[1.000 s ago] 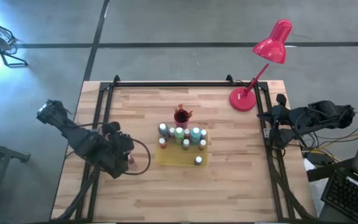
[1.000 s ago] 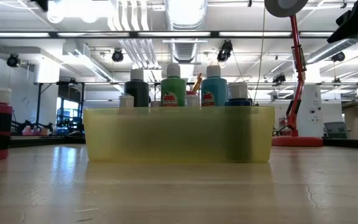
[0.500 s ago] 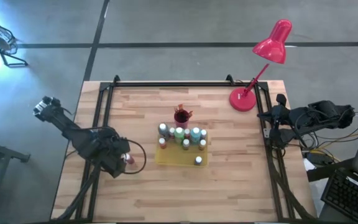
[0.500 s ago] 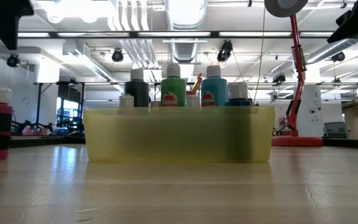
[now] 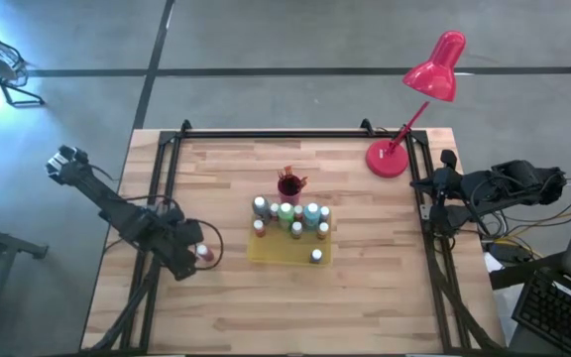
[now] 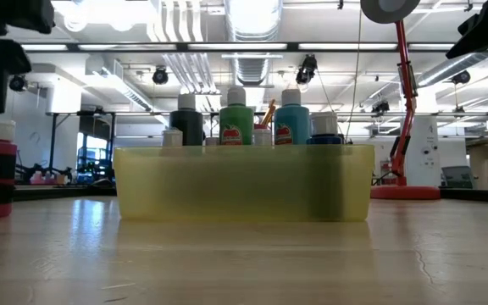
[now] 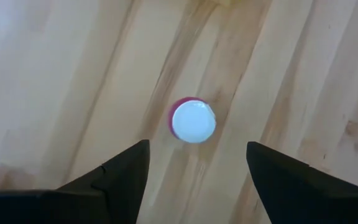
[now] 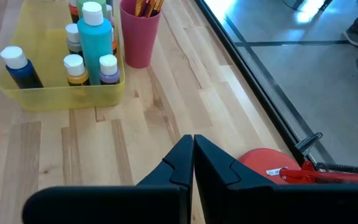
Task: Pick & Place Paint Supplies
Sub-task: Put the small pink paint bottle into the yellow bin
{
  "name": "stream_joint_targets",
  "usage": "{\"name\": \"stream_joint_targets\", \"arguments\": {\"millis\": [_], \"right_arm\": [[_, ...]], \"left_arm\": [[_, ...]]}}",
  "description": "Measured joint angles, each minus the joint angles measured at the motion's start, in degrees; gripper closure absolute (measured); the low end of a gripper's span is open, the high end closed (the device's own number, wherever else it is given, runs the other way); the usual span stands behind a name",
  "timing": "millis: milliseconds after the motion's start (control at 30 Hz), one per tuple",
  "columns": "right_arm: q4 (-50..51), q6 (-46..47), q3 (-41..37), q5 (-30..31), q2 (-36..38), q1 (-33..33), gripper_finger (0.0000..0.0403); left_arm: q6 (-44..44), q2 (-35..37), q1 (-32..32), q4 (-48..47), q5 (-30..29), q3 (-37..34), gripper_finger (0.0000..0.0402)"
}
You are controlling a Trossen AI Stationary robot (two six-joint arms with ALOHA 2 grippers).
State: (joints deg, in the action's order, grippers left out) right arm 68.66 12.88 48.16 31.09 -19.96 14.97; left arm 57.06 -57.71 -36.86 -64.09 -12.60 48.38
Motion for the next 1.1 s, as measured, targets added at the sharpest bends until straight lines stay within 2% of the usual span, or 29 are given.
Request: {"name": "stream_joint_targets", "arguments": {"millis": [267, 500, 933, 1100], "right_arm": [[0.0, 0.0, 0.0, 0.0, 0.0, 0.0, 0.0394], [0.0, 0.0, 0.0, 0.0, 0.0, 0.0, 0.0394], [0.0, 0.0, 0.0, 0.0, 0.0, 0.0, 0.0394], [0.0, 0.0, 0.0, 0.0, 0.0, 0.0, 0.0394]], "left_arm": [[-0.5, 1.4, 0.0, 7.8, -0.2, -7.3, 0.0129], [-3.2, 1.4, 0.2, 13.8, -3.6, -10.1, 0.013], [-3.0, 1.4, 0.4, 14.3, -4.0, -11.2, 0.0135], [-3.3, 1.4, 0.5, 14.3, -4.0, -11.2, 0.0168]]}}
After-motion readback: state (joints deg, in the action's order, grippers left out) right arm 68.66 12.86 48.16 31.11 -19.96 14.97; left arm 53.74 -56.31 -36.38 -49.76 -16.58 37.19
